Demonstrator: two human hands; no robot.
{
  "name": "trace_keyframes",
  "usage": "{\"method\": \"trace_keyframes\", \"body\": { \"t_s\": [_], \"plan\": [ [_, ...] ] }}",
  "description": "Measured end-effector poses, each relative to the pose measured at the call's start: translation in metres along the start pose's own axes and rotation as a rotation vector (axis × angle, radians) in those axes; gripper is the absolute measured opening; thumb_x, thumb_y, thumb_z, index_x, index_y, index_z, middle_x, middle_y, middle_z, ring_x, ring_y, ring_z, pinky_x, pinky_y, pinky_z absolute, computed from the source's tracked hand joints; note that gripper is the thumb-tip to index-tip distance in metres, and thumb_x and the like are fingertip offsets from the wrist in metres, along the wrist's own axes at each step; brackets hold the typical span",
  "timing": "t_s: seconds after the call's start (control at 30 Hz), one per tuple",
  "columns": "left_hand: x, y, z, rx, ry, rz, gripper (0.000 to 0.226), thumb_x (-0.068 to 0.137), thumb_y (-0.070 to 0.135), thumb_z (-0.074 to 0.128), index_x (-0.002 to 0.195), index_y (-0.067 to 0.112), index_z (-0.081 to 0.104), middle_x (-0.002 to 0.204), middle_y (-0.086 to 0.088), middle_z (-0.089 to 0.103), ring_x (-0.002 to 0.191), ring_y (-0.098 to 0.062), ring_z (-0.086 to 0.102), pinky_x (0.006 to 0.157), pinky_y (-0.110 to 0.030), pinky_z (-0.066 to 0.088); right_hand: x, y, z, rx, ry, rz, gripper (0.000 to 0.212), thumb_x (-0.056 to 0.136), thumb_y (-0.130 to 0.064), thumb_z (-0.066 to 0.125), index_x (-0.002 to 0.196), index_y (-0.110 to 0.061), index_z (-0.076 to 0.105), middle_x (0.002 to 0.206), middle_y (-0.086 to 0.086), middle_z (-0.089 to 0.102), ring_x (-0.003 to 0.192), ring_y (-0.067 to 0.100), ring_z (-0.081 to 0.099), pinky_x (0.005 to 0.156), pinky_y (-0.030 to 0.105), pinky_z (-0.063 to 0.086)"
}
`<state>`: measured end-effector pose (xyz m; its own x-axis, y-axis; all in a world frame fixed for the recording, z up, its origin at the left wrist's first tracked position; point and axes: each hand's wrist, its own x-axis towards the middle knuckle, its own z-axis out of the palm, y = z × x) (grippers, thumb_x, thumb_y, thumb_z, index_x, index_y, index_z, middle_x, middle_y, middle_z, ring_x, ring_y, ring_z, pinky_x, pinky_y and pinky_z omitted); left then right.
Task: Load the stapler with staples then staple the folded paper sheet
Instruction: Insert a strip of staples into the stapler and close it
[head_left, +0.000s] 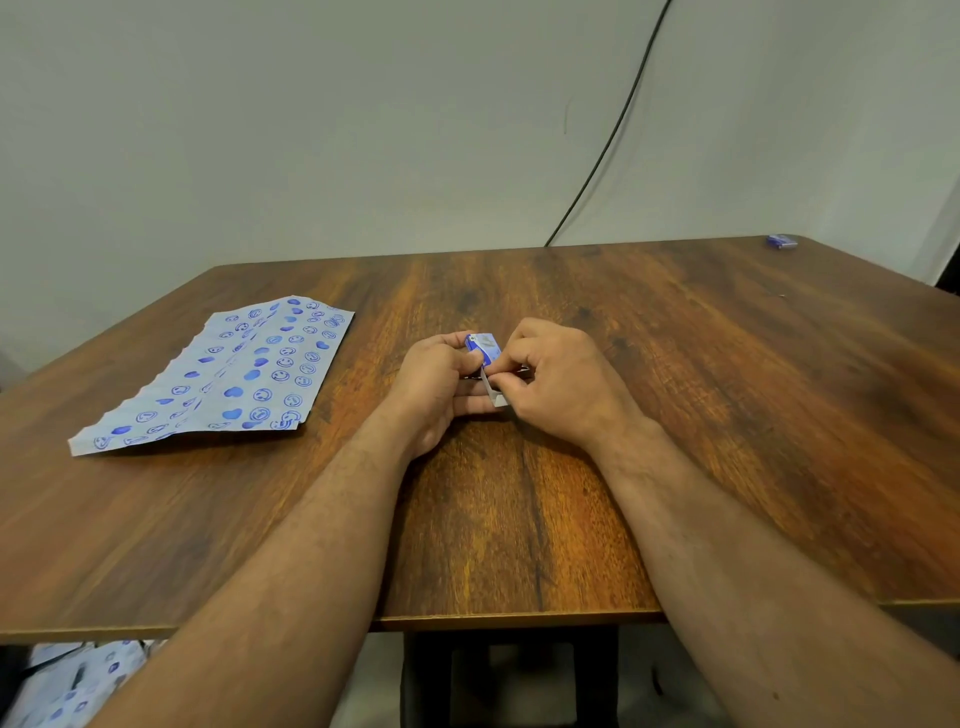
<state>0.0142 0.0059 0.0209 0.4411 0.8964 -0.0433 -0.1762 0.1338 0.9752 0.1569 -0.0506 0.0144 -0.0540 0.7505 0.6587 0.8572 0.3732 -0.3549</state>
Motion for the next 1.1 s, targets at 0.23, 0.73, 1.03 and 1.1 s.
{"method": "trace_keyframes", "body": {
  "t_s": [0.23,0.73,1.03,1.1],
  "plan": [
    [-0.0003,0.0005,-0.0011,0.001,-0.017,-0.002,0.036,0.099,-0.005,0.040,0.130,-0.004,0.057,0.090,-0.017,0.073,0.066,-0.022,0.073,0.058,-0.034,0.062,0.0009,-0.0038,0.0000,-0.076,0.009,-0.057,0.011,0.083,-0.020,0.067,0.080,-0.015,0.076,0.087,-0.001,0.065,0.072,0.021,0.064,0.066,0.040,0.055],
    [-0.0013,-0.0001,-0.0018,-0.046,-0.019,-0.002,0.033,0.101,-0.003,0.039,0.129,-0.005,0.056,0.099,-0.021,0.073,0.070,-0.023,0.073,0.063,-0.033,0.064,0.0005,0.0000,0.0013,0.082,0.018,0.077,0.004,0.088,-0.019,0.067,0.089,-0.020,0.071,0.094,-0.005,0.055,0.077,0.003,0.054,0.070,0.013,0.042],
    [-0.0029,0.0027,-0.0021,-0.176,0.039,-0.011,0.025,0.102,-0.002,0.039,0.118,0.002,0.058,0.092,-0.018,0.072,0.063,-0.018,0.074,0.052,-0.025,0.059,0.0065,-0.0038,-0.0006,0.414,0.295,0.397,0.013,0.078,-0.015,0.071,0.069,-0.024,0.070,0.066,-0.008,0.071,0.060,0.000,0.065,0.061,0.019,0.052],
    [-0.0029,0.0030,-0.0019,-0.188,0.054,-0.014,0.025,0.101,-0.002,0.040,0.120,0.004,0.056,0.101,-0.022,0.071,0.064,-0.019,0.075,0.052,-0.025,0.059,0.0073,-0.0016,0.0005,0.478,0.285,0.462,0.008,0.073,-0.018,0.069,0.067,-0.023,0.068,0.067,-0.002,0.073,0.062,0.014,0.070,0.064,0.036,0.060]
  ]
}}
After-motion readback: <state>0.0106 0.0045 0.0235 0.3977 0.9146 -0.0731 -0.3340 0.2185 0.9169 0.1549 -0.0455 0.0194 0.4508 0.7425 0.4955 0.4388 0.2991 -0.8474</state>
